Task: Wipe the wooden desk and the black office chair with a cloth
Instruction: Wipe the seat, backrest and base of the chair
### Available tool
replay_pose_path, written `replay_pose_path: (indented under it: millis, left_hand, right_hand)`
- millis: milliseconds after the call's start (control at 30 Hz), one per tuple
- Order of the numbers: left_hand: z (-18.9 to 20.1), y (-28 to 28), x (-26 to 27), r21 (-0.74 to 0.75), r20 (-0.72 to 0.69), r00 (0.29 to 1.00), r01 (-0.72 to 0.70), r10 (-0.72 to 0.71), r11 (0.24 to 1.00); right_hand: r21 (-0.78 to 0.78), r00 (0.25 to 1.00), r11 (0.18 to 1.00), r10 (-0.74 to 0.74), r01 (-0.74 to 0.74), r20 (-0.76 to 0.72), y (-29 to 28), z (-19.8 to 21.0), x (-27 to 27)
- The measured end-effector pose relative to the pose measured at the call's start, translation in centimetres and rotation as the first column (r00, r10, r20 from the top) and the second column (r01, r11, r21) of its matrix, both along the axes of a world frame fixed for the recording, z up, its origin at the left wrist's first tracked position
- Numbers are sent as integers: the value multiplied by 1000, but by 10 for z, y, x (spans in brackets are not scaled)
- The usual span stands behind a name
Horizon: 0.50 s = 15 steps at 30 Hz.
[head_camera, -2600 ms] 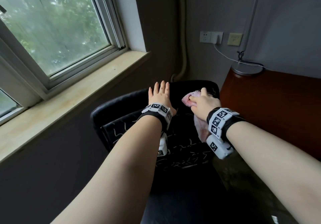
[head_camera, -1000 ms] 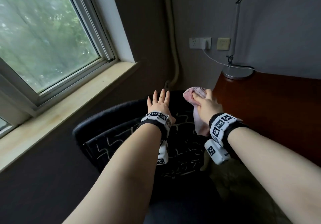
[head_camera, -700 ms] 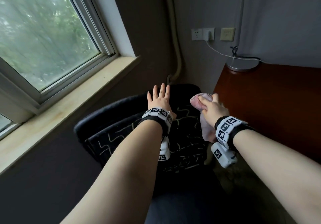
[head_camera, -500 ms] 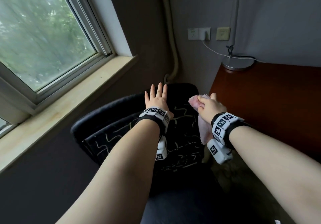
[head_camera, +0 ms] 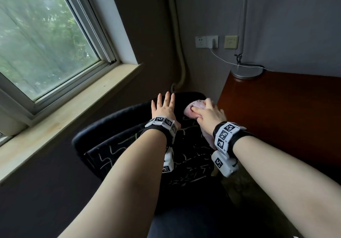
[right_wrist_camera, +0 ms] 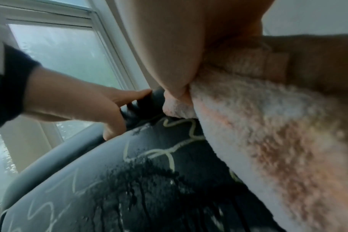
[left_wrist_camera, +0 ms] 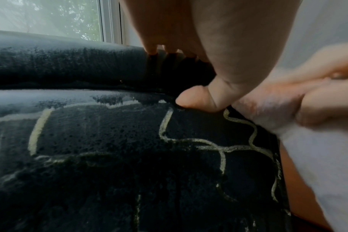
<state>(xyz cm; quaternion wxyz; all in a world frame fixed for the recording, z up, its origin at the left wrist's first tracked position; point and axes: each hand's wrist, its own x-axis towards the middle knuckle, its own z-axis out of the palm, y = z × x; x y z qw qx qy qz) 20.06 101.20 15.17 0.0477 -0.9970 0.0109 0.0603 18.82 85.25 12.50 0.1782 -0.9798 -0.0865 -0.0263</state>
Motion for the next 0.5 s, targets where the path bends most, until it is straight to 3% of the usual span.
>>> replay_pose_path:
  millis: [233,500]
  left_hand:
    - [-3,-1,3,0,11,1000,4,-4,1000]
    - [-4,8,1,-48,26,998,53,-51,997]
  right_hand:
    - [5,969,982,-187,190,-160,4,-6,-1]
    - [-30,863,927,-360,375,-355,13,16,-6]
